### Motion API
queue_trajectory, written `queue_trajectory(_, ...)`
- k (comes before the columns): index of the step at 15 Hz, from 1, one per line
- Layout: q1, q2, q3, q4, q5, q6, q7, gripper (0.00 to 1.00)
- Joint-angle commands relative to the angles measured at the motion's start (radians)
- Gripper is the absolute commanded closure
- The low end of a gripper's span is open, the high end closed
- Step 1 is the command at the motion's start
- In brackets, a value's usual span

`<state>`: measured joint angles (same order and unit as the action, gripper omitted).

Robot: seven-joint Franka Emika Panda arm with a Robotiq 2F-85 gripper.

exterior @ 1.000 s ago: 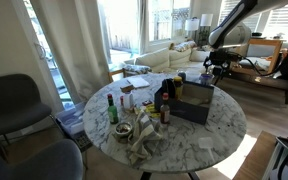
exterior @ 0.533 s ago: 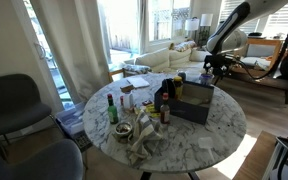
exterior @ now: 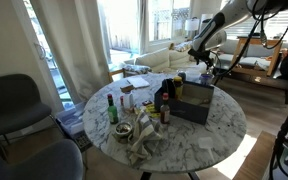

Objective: Remove the glasses from the clear cup and put them in the spectacle case

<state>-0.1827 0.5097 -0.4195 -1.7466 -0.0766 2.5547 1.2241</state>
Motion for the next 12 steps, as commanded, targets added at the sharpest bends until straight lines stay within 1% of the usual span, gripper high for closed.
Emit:
queue_trajectory(1,0.048,0.068,-0.047,0.110,-0.008,-0.112,0.221,0.00)
queue_trajectory(2,0.011,0.031,-0.007,0.066,-0.011,-0.059,0.120,0.00)
queue_trajectory(4,0.021,0.046,-0.010,0.093,-0.014,-0.090,0.184,0.00)
queue_trajectory(7,0.023,0.052,-0.014,0.099,-0.015,-0.092,0.200,0.00)
queue_trajectory(8,0.024,0.061,-0.005,0.109,0.002,-0.092,0.219,0.00)
queue_trajectory(11,0.053,0.091,-0.005,0.167,-0.010,-0.143,0.296,0.00)
queue_trajectory(12,0.063,0.092,-0.008,0.179,-0.022,-0.162,0.319,0.02)
